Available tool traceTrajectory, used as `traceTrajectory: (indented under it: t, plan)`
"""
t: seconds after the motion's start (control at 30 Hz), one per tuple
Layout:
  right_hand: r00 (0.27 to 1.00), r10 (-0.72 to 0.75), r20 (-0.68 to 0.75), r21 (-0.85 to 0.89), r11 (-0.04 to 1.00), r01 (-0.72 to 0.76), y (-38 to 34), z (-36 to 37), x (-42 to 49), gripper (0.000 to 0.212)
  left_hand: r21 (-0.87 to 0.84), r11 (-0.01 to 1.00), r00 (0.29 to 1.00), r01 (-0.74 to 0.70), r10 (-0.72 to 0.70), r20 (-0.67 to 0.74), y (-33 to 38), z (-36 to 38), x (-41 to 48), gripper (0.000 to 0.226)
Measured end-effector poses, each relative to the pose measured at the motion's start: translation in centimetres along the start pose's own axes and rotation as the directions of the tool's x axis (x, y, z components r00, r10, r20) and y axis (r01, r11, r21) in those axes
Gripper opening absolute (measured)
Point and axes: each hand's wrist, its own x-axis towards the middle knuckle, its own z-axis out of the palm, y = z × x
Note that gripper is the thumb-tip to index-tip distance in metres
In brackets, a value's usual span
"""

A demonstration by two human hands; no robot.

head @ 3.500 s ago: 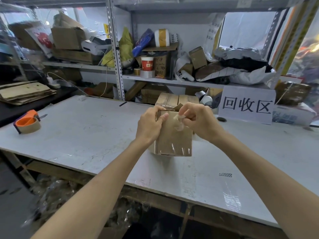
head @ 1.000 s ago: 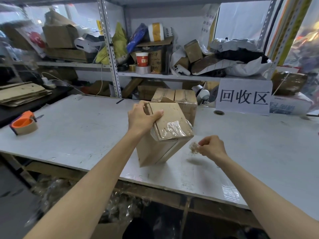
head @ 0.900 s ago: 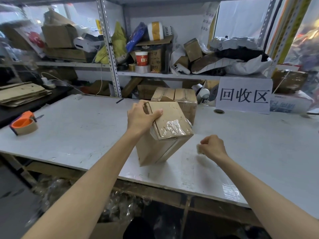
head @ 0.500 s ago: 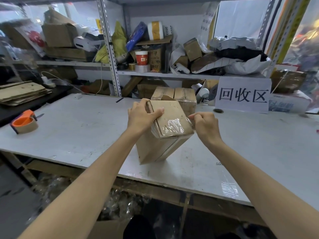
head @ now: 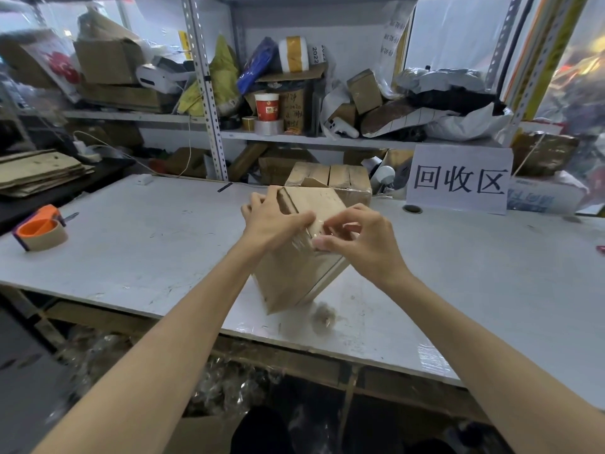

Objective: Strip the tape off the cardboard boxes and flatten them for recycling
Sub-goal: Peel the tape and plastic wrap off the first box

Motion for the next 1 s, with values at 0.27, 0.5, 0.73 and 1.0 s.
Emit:
traceTrajectory:
  t: [0.27, 0.5, 0.73, 1.0]
  plan:
    - [0.992, -0.023, 0.122, 0.107, 0.994, 0.01, 0.3, -1.0, -0.2, 0.023, -0.029, 0.999, 0.999, 0.031, -0.029, 0.046, 0.4, -0.3, -0.2, 0.075]
    - [0.987, -0.117, 0.109, 0.061, 0.992, 0.11, -0.5, -0.8, -0.3, 0.023, -0.029, 1.0, 0.996, 0.0, 0.002, 0.087, 0.9, -0.5, -0.2, 0.078]
    - [0.96, -0.044, 0.276, -0.014, 0.999, 0.05, -1.3, -0.7, 1.0, 0.014, -0.046, 0.997, 0.988, -0.067, 0.073, 0.137, 0.8, -0.7, -0.6, 0.077]
    - [0.959, -0.054, 0.278, -0.25, 0.96, 0.126, -0.8, -0.4, 1.0, 0.018, -0.091, 0.994, 0.992, -0.062, 0.072, 0.107, 0.7, -0.9, -0.6, 0.076]
